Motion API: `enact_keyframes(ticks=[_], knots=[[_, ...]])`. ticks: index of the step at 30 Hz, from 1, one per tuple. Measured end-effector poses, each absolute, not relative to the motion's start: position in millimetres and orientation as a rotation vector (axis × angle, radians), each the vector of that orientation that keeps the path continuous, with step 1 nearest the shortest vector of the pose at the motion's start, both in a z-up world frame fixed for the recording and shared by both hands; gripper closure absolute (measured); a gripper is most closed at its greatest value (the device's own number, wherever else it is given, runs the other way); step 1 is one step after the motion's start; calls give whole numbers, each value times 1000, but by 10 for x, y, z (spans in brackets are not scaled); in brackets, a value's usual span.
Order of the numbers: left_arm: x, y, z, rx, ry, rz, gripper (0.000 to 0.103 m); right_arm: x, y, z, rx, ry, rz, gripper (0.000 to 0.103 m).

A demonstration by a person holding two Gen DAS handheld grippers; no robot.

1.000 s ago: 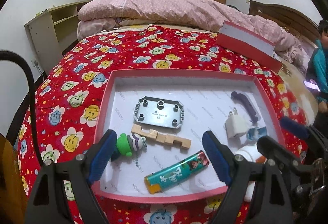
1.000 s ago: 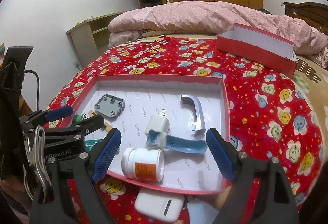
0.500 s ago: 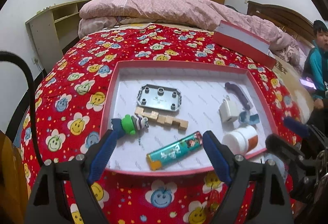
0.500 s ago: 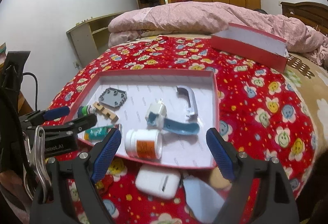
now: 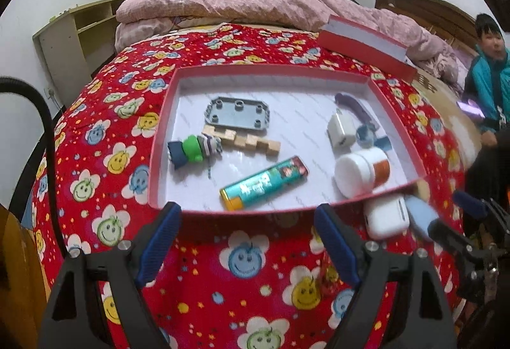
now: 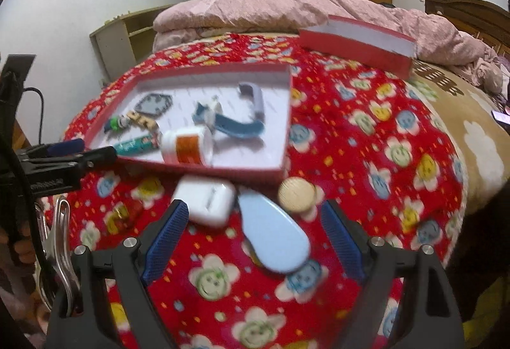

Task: Organize rigid objects
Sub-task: 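Withdraw both grippers from the tray, then grasp the small red toy figure with the left gripper while the right gripper grasps the pale blue oval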

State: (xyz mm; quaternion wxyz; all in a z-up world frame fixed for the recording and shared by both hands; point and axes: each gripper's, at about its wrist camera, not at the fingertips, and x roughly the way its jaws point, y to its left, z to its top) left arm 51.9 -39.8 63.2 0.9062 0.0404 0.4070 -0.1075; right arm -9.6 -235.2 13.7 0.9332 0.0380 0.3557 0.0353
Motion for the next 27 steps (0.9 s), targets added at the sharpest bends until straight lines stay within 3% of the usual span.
enact_keyframes(ticks=[19, 27], knots=[[169, -685, 270, 182, 898, -297, 15, -89, -2398, -149, 67, 790, 37, 16], [52, -795, 254, 235, 865, -338, 25, -17, -2370, -195, 27, 806, 48, 16]])
